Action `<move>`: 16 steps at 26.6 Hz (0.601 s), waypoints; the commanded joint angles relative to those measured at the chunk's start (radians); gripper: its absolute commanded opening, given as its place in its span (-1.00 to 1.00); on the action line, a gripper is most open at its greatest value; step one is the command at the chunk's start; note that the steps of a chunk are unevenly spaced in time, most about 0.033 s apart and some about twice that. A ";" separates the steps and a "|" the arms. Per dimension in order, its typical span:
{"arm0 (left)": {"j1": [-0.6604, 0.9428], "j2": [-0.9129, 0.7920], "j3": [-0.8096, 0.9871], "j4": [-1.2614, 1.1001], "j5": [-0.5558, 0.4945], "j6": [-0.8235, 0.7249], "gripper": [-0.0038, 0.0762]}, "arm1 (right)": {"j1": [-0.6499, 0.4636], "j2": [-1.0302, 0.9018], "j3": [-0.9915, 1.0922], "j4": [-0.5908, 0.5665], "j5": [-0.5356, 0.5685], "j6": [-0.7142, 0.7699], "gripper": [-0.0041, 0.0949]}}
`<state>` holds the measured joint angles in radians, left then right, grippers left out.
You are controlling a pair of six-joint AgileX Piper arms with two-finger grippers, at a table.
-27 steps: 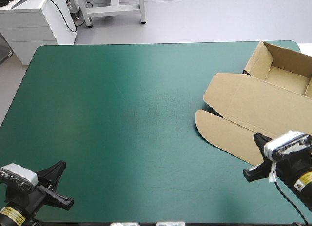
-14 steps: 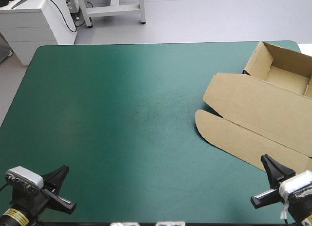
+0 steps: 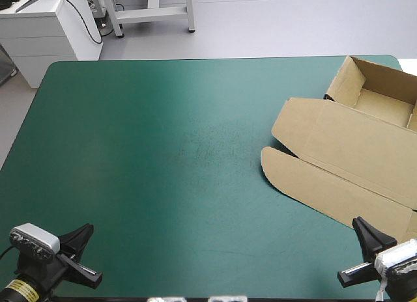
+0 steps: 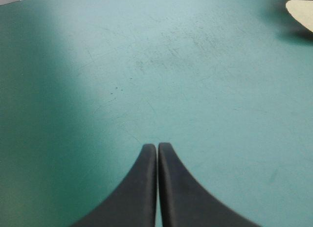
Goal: Fold the box
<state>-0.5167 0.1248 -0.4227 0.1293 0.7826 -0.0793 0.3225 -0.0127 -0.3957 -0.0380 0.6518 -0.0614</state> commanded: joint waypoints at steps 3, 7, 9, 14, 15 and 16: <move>-0.004 0.017 -0.022 -0.004 -0.053 0.006 -0.92 | 0.002 -0.026 -0.023 -0.007 -0.033 0.002 -0.93; -0.004 0.017 -0.022 -0.004 -0.045 0.006 -0.92 | 0.002 -0.026 -0.023 -0.007 -0.033 0.006 -0.93; -0.004 0.017 -0.022 -0.004 -0.045 0.002 -0.92 | 0.002 -0.026 -0.023 -0.007 -0.033 0.006 -0.93; -0.004 0.017 -0.022 -0.004 -0.045 -0.006 -0.92 | 0.002 -0.026 -0.023 -0.003 -0.033 0.006 -0.96; -0.004 0.017 -0.022 -0.004 -0.045 -0.006 -0.92 | 0.002 -0.026 -0.023 -0.003 -0.033 0.006 -0.96; -0.004 0.017 -0.022 -0.004 -0.045 -0.006 -0.92 | 0.002 -0.026 -0.023 -0.003 -0.033 0.006 -0.96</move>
<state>-0.5167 0.1248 -0.4227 0.1293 0.8034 -0.0755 0.3225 -0.0127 -0.3957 -0.0380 0.6920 -0.0581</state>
